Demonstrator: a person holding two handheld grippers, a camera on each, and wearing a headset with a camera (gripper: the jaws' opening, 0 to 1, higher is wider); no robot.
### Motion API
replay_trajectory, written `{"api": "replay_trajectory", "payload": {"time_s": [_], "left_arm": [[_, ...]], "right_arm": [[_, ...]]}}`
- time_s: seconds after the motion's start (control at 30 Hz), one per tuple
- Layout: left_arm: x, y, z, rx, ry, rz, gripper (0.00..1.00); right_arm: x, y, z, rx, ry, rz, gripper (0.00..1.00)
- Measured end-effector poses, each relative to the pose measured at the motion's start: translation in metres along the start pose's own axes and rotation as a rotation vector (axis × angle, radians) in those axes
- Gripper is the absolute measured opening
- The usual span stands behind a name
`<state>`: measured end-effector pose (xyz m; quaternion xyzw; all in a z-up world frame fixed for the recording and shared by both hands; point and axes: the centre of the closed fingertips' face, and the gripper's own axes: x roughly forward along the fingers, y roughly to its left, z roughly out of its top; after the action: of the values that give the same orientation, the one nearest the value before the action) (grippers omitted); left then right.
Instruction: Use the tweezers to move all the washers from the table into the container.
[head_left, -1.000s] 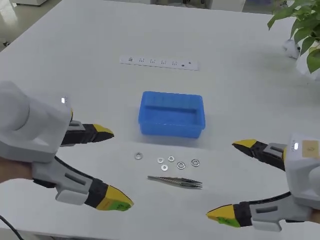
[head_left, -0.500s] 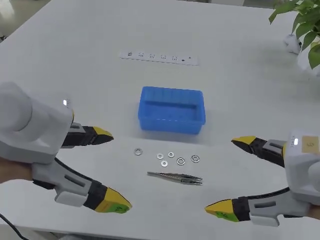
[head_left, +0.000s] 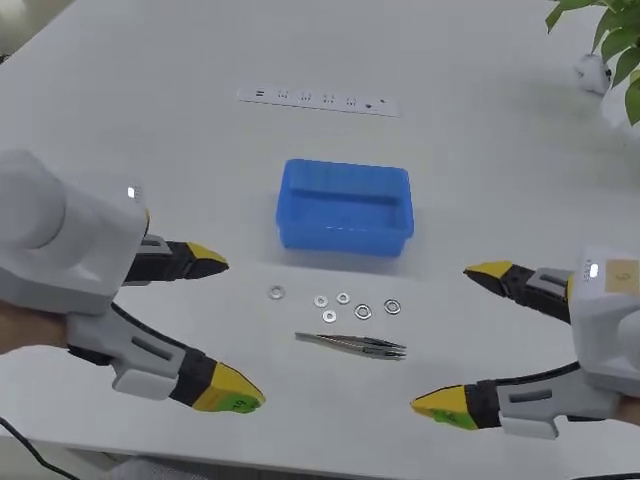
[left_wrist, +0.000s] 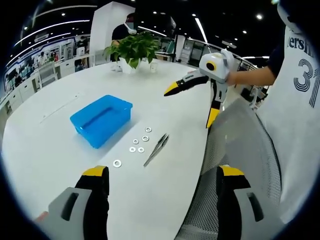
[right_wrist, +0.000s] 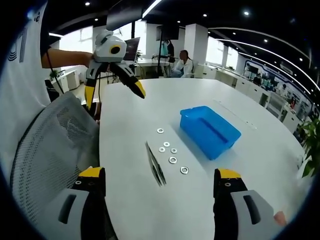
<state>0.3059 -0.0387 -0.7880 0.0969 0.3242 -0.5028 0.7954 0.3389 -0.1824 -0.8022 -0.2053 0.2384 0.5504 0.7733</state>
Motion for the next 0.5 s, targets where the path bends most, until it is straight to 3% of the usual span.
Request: {"api": "replay_trajectory", "payload": {"time_s": [0.5], "left_arm": [[0.0038,0.0095,-0.0064,-0.022,0.006,-0.003,0.94]], "right_arm": [[0.0063,-0.0030,-0.0031,0.000,0.024,0.019,0.89]]}}
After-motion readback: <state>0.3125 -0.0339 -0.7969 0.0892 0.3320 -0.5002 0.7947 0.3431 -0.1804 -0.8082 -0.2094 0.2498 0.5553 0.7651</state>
